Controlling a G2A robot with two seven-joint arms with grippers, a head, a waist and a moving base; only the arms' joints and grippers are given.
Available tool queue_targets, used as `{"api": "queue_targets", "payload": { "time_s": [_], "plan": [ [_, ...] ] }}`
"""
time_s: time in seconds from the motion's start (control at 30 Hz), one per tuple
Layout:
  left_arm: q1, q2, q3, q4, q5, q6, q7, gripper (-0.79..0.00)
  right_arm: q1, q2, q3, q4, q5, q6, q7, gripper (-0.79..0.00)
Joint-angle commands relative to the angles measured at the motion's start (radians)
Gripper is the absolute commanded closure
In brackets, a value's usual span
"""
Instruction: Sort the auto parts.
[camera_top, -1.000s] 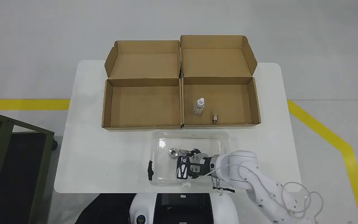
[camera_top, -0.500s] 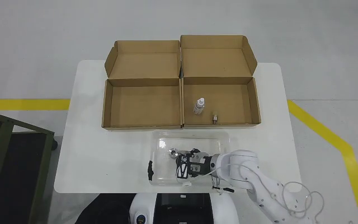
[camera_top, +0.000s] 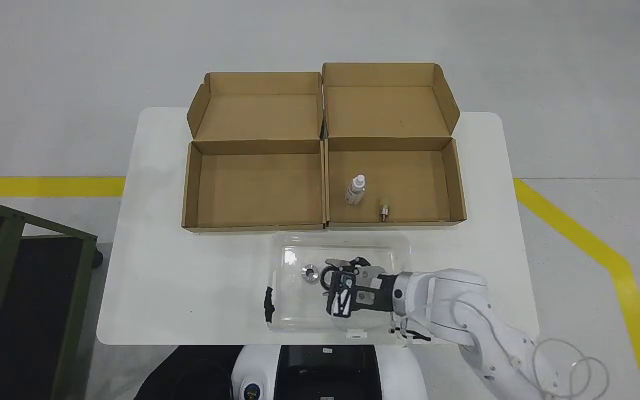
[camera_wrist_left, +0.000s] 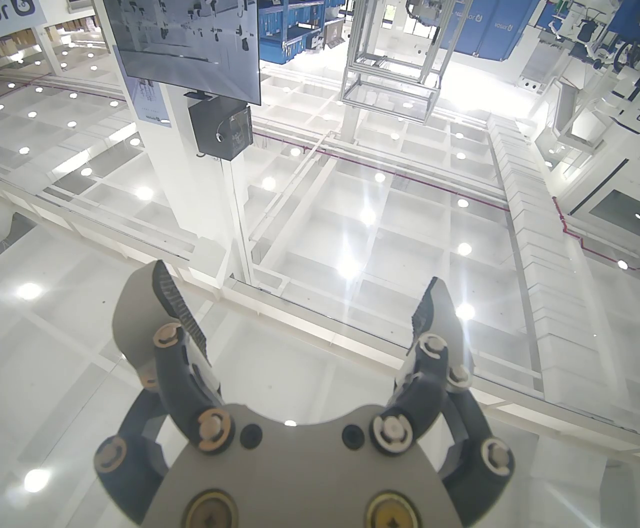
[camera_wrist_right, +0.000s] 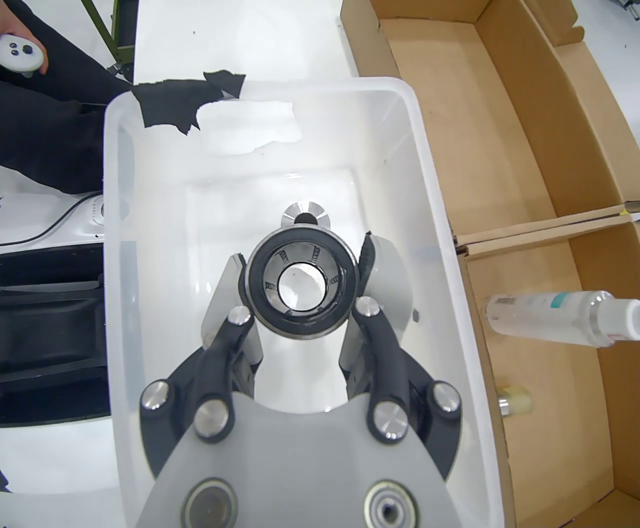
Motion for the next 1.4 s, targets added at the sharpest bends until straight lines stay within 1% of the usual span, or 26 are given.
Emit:
{"api": "queue_targets", "payload": {
  "time_s": [0.0,0.3,0.6,0.8,1.2,1.37],
  "plan": [
    [0.0,0.0,0.0,0.0,0.0,0.0,0.0,-0.785,-0.008,0.003,0.013,-0.01,0.002,-0.004,-0.013,0.0],
    [0.0,0.0,0.0,0.0,0.0,0.0,0.0,-0.785,-0.03,0.012,0.079,-0.058,0.076,-0.002,-0.115,0.0],
    [0.0,0.0,0.0,0.0,0.0,0.0,0.0,-0.785,-0.004,0.009,0.094,-0.078,0.186,0.019,-0.177,0.0],
    [0.0,0.0,0.0,0.0,0.0,0.0,0.0,-0.785,0.031,0.005,0.101,-0.068,0.269,0.036,-0.192,0.0],
    [0.0,0.0,0.0,0.0,0.0,0.0,0.0,-0.785,0.093,0.003,0.115,0.003,0.502,0.002,-0.203,0.0],
    [0.0,0.0,0.0,0.0,0.0,0.0,0.0,-0.785,0.112,0.003,0.134,0.035,0.579,0.01,-0.208,0.0]
  ]
}}
